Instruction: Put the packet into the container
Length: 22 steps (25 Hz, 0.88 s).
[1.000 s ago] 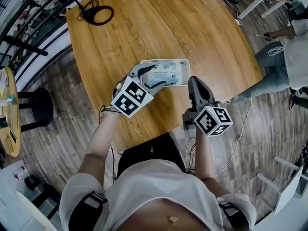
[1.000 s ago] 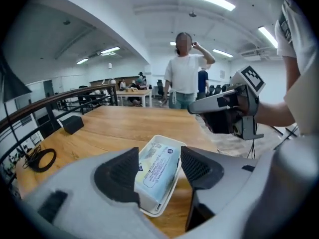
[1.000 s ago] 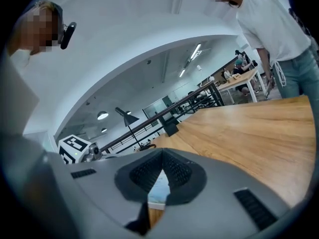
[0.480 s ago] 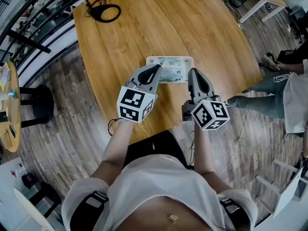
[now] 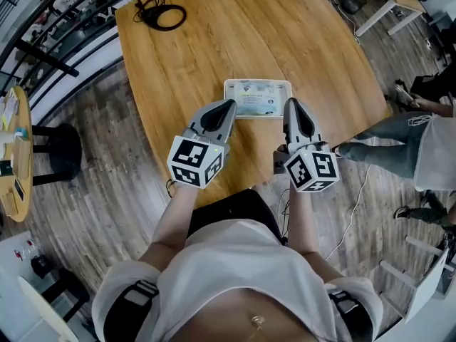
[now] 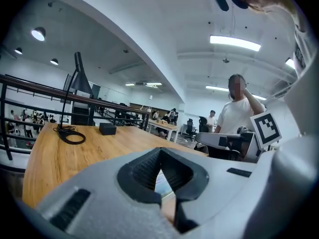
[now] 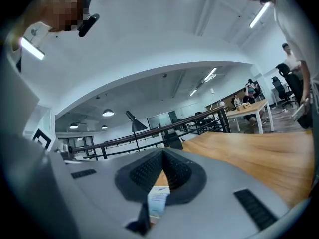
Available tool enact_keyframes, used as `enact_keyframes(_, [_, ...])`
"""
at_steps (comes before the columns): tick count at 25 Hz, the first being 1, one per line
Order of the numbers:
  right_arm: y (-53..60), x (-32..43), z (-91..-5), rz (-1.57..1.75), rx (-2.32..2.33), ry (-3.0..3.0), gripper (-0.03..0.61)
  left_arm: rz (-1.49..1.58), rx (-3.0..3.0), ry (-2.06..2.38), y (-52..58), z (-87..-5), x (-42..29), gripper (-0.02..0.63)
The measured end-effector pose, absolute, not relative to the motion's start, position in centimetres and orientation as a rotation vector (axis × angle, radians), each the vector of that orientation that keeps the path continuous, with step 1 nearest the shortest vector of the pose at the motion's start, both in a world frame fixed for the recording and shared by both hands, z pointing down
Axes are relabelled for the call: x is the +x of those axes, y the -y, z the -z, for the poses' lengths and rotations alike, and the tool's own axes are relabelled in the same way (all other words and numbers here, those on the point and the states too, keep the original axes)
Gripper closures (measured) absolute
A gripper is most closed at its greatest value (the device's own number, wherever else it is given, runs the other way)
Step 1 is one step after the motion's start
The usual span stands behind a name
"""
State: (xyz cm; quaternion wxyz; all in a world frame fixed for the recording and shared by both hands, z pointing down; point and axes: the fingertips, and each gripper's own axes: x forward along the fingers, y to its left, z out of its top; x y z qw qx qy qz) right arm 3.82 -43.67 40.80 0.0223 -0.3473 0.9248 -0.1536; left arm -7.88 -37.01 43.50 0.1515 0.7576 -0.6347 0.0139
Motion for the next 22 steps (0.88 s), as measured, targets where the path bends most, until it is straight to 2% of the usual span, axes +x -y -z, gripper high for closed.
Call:
enact_keyframes(5, [43.1, 3.2, -40.3, 0.363, -1.077, -2.913, 0.568, -0.048, 2.188, 1.822, 36.8, -43.3, -7.9, 0.604])
enact_keyframes(22, [42.0, 4.5, -41.1, 0.473, -1.123, -2.900, 0.568, -0.042, 2.215, 1.701, 37.4, -44.3, -6.2, 0.604])
